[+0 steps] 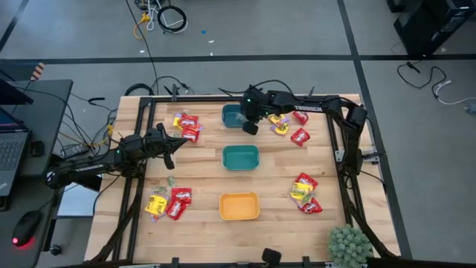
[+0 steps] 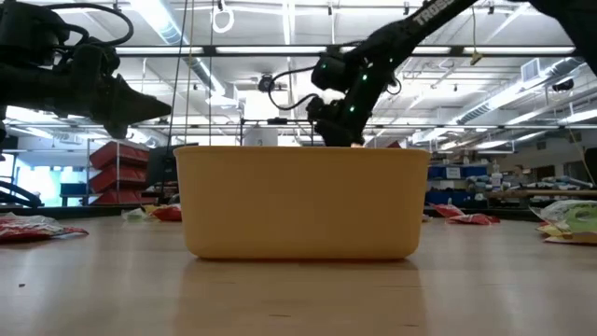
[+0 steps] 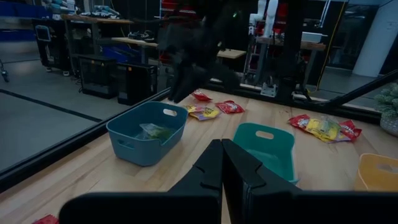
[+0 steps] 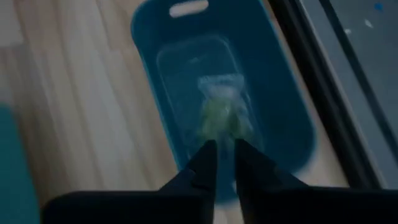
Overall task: Sort candy
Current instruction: Put the yellow candy into the yellow bin
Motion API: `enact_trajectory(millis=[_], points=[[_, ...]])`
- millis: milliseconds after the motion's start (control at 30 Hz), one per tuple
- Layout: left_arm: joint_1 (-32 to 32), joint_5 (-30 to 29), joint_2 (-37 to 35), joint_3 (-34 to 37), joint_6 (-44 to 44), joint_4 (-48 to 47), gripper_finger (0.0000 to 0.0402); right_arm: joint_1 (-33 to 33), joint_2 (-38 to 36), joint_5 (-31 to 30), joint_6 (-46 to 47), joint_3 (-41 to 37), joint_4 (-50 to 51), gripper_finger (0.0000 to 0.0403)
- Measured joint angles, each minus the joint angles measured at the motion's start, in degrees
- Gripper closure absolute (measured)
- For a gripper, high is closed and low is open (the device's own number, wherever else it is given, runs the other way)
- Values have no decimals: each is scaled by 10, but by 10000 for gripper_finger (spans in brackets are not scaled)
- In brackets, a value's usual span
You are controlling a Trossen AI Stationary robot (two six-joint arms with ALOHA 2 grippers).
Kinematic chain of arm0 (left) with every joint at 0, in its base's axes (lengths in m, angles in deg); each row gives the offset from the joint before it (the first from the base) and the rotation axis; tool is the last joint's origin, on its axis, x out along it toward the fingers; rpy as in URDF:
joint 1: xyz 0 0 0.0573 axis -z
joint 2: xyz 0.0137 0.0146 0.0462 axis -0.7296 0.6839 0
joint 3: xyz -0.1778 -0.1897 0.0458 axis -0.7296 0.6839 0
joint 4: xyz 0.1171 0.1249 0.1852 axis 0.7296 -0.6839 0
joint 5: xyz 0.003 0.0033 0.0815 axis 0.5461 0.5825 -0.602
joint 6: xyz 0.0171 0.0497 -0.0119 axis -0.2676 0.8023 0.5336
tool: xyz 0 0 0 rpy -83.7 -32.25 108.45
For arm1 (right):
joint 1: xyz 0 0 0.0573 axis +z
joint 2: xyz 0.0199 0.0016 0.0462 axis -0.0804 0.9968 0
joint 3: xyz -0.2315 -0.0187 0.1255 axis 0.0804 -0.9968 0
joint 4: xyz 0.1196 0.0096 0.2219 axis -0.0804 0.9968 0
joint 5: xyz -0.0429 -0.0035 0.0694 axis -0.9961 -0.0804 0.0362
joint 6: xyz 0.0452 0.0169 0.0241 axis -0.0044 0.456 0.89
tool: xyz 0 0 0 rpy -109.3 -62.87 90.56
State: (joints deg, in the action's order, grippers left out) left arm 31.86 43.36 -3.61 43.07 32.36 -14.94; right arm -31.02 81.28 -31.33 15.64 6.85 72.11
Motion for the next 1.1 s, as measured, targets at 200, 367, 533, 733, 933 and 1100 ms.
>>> enact_trajectory(millis=[200, 367, 533, 733, 933, 1100], points=[[0, 0, 0, 0, 0, -2, 396, -4, -70, -49, -5, -11, 91, 284], [0, 0, 0, 0, 2, -18, 396, -26, -110, -49, 9, -83, 92, 246], [0, 0, 0, 0, 2, -19, 396, -46, -115, -51, 21, -171, 35, 239], [0, 0, 0, 0, 0, -16, 396, -70, -113, -51, 37, -239, -54, 240], [0, 0, 0, 0, 0, -16, 396, -91, -113, -48, 50, -264, -75, 240], [0, 0, 0, 0, 0, -16, 396, -109, -113, -16, 55, -279, -92, 245]])
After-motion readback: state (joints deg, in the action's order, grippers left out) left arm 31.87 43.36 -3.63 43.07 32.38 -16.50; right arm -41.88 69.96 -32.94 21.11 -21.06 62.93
